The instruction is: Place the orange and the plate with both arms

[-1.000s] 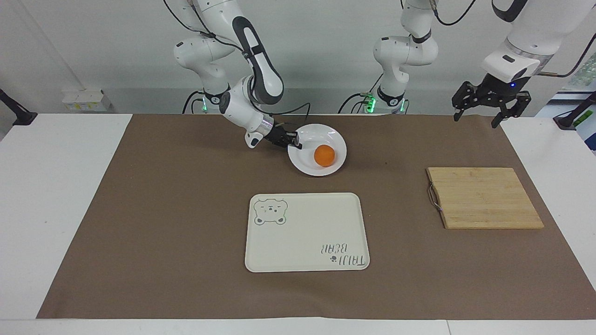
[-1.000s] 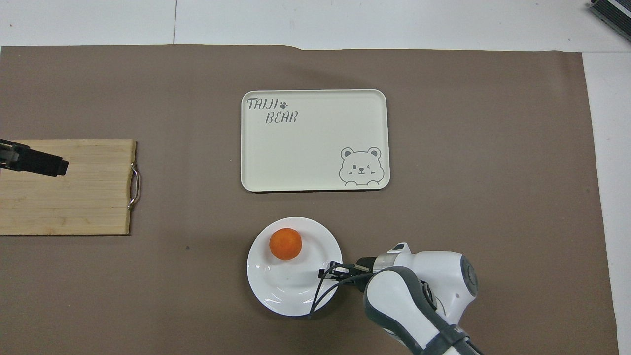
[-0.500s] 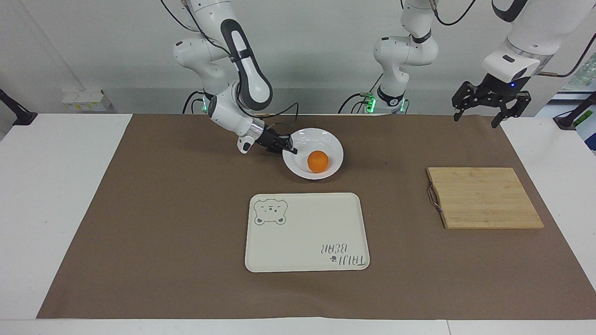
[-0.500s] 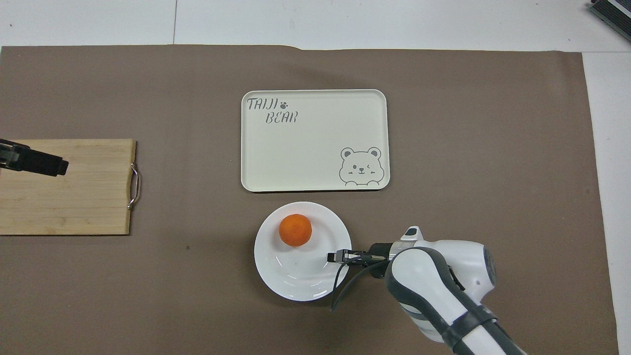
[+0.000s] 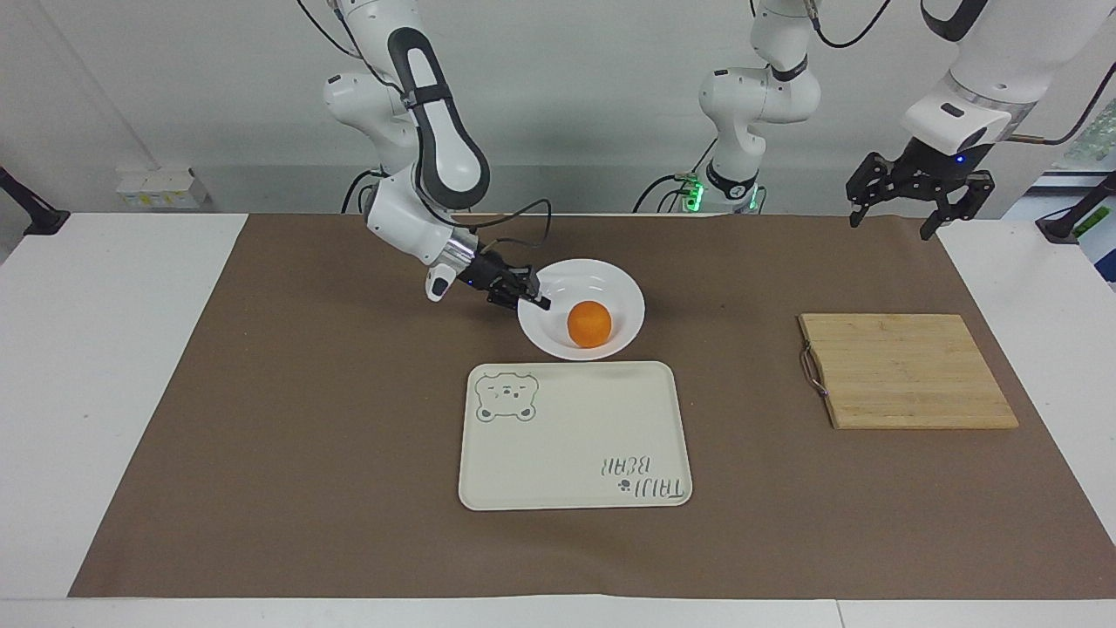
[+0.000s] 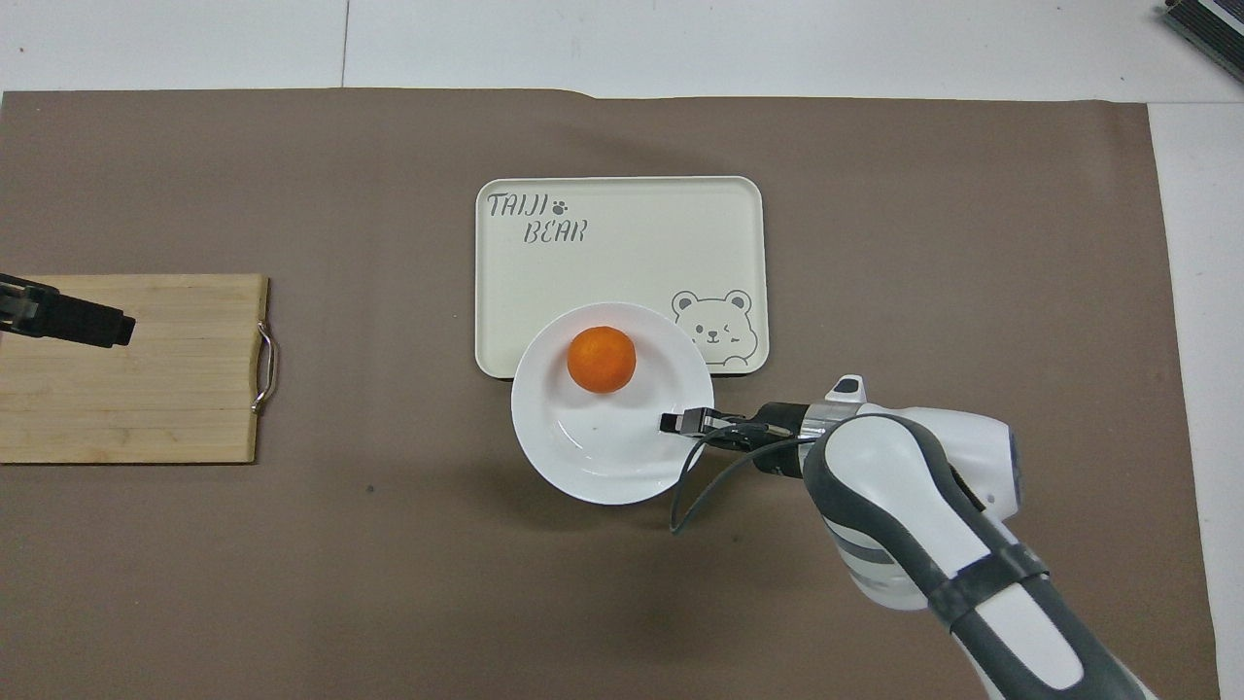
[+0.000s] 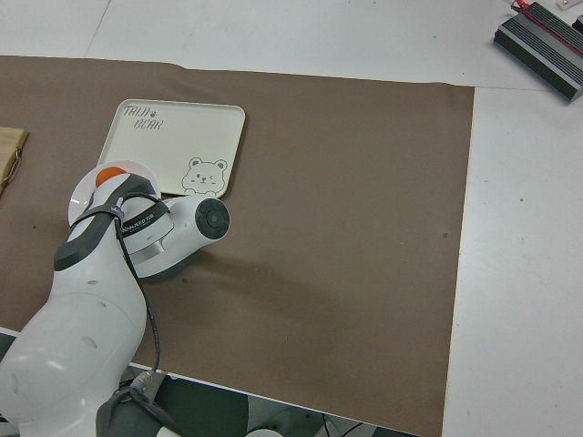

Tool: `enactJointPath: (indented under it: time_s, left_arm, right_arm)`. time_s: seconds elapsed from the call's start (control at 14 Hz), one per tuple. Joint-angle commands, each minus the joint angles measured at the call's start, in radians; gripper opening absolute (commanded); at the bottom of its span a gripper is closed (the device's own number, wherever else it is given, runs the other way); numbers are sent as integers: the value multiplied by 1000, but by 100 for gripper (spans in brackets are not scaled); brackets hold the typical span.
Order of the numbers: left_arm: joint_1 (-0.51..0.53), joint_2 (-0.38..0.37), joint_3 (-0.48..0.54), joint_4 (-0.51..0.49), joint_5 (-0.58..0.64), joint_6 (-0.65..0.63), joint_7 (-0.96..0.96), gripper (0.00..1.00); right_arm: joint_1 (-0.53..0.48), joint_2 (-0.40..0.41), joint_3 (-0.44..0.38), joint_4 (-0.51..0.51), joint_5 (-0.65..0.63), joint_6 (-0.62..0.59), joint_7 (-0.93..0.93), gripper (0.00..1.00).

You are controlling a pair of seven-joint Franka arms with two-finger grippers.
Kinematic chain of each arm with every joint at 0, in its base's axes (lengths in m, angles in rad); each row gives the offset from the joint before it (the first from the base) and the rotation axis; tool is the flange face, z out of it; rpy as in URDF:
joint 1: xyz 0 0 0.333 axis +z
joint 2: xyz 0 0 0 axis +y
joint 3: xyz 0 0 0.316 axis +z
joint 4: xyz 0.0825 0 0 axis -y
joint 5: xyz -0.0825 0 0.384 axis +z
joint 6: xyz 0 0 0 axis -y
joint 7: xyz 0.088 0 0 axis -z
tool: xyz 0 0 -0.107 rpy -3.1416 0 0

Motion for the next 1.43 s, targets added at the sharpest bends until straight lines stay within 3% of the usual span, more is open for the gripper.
enactJointPath:
  time_s: [0.0, 0.29, 0.5, 0.64, 0.71, 0.79, 1.21, 1.36]
  left_arm:
    - [11, -18, -11, -12, 14, -10, -9, 100]
    - [11, -18, -11, -12, 14, -10, -9, 100]
    - [11, -18, -11, -12, 14, -10, -9, 100]
    - [9, -18, -11, -12, 14, -10, -9, 100]
    - [9, -18, -11, -12, 14, -10, -9, 100]
    - [9, -18, -11, -11, 14, -10, -9, 100]
    - [11, -18, -11, -12, 14, -10, -9, 100]
    - [11, -18, -11, -12, 14, -10, -9, 100]
  right_arm:
    - [-42, 137, 2, 184, -131, -29, 109, 0]
    - [-57, 296, 0, 388, -174, -28, 164, 0]
    - [-64, 397, 0, 456, -235, -6, 184, 0]
    - [-59, 420, -1, 470, -242, 24, 187, 0]
    - [-71, 420, -1, 469, -242, 24, 187, 15]
    - [-83, 419, -3, 468, -242, 26, 177, 99]
    - [-120, 360, -23, 470, -251, 123, 180, 100]
    - [-123, 333, -46, 470, -385, 121, 184, 100]
